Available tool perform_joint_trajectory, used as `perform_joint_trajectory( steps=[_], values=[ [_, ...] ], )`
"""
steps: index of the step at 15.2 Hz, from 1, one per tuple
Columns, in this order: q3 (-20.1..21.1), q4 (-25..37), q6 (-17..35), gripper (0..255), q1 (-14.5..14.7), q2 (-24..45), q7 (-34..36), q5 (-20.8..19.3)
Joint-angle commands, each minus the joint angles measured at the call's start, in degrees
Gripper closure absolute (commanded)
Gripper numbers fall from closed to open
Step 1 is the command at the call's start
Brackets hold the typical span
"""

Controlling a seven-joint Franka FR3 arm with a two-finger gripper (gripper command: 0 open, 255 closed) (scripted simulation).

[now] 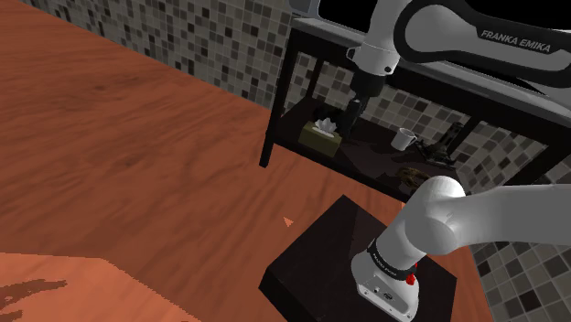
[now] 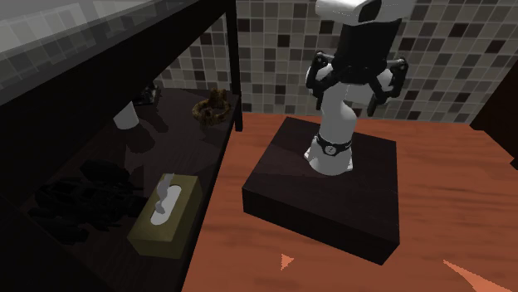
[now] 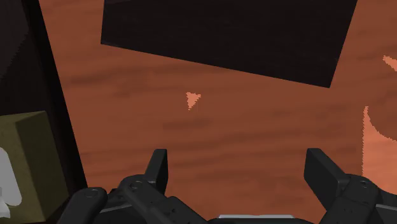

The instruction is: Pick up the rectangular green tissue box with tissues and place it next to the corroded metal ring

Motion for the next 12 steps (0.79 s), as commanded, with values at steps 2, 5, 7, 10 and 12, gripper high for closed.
perform_joint_trajectory(
  steps=[2,5,7,10,12],
  values=[
    [-0.2,-0.2,1.3,0,-0.5,1.4,-0.3,-1.2],
    [-0.9,-0.4,5.1,0,-2.2,5.9,-1.1,-4.7],
    [-1.4,-0.2,7.6,0,-3.3,9.2,-1.4,-7.2],
    [-2.1,0.6,11.2,0,-5.1,14.2,-1.6,-10.8],
    [-2.6,1.4,13.5,0,-6.3,17.7,-1.6,-13.3]
  ],
)
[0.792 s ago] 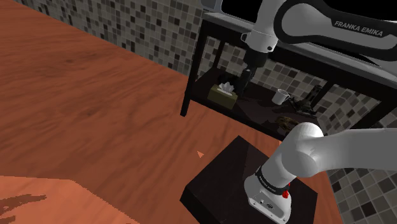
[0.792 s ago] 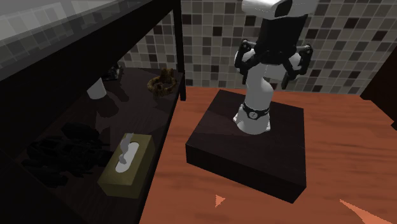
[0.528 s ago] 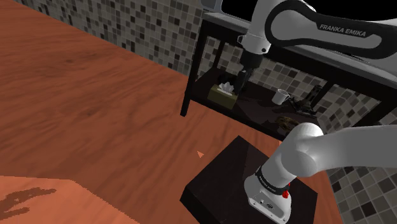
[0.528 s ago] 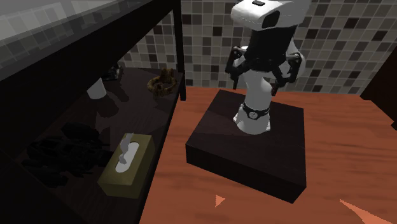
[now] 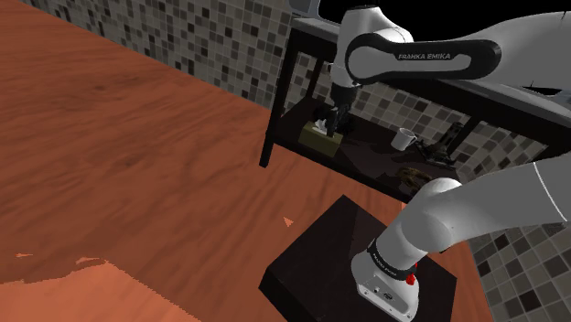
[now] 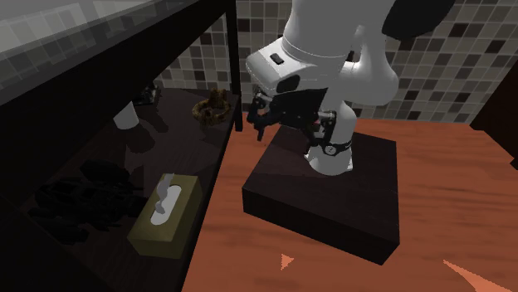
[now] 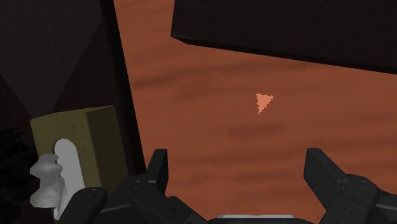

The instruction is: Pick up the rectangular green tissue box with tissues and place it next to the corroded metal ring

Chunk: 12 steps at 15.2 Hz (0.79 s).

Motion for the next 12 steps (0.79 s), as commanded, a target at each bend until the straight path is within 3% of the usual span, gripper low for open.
perform_joint_trajectory(
  steps=[1,12],
  values=[
    [-0.4,1.0,2.1,0,-1.2,3.4,0.1,-2.6],
    [-3.2,10.9,10.8,0,-7.2,23.7,2.7,-16.2]
  ],
)
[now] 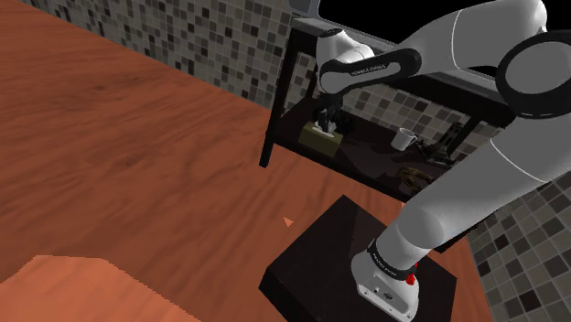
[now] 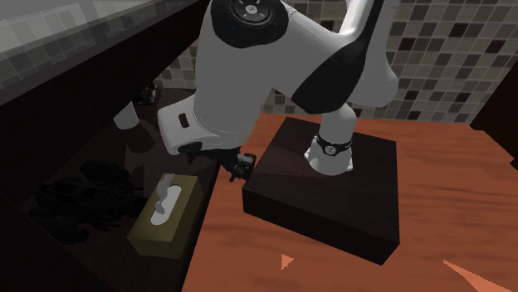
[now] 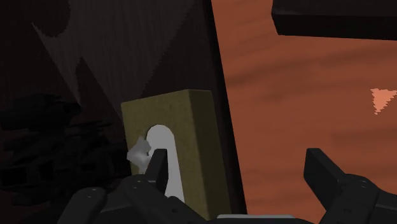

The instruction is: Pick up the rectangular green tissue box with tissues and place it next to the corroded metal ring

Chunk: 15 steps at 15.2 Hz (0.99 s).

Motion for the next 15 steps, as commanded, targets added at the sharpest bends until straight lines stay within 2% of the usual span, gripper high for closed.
perform_joint_trajectory(
  steps=[1,7,15],
  values=[
    [-0.7,2.3,1.3,0,-1.0,3.8,0.6,-2.6],
    [-2.8,11.1,3.0,0,-3.2,14.7,2.1,-9.0],
    [-4.2,8.8,8.2,0,-4.7,17.0,2.9,-10.8]
  ],
)
